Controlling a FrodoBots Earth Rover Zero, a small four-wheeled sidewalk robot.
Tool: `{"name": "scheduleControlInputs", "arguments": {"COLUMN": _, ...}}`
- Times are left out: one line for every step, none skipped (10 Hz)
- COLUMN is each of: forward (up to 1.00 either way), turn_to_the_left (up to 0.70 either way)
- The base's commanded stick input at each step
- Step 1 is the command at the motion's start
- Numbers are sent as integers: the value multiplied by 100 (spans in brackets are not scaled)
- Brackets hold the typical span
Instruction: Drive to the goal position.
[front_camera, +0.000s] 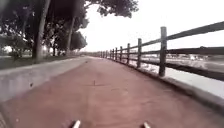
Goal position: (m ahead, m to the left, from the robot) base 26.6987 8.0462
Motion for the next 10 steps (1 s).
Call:
{"name": "scheduleControlInputs", "arguments": {"forward": 70, "turn_to_the_left": 31}}
{"name": "scheduleControlInputs", "arguments": {"forward": 70, "turn_to_the_left": 30}}
{"name": "scheduleControlInputs", "arguments": {"forward": 70, "turn_to_the_left": 7}}
{"name": "scheduleControlInputs", "arguments": {"forward": 70, "turn_to_the_left": 2}}
{"name": "scheduleControlInputs", "arguments": {"forward": 70, "turn_to_the_left": 0}}
{"name": "scheduleControlInputs", "arguments": {"forward": 70, "turn_to_the_left": 0}}
{"name": "scheduleControlInputs", "arguments": {"forward": 70, "turn_to_the_left": 0}}
{"name": "scheduleControlInputs", "arguments": {"forward": 70, "turn_to_the_left": 0}}
{"name": "scheduleControlInputs", "arguments": {"forward": 70, "turn_to_the_left": 0}}
{"name": "scheduleControlInputs", "arguments": {"forward": 70, "turn_to_the_left": 0}}
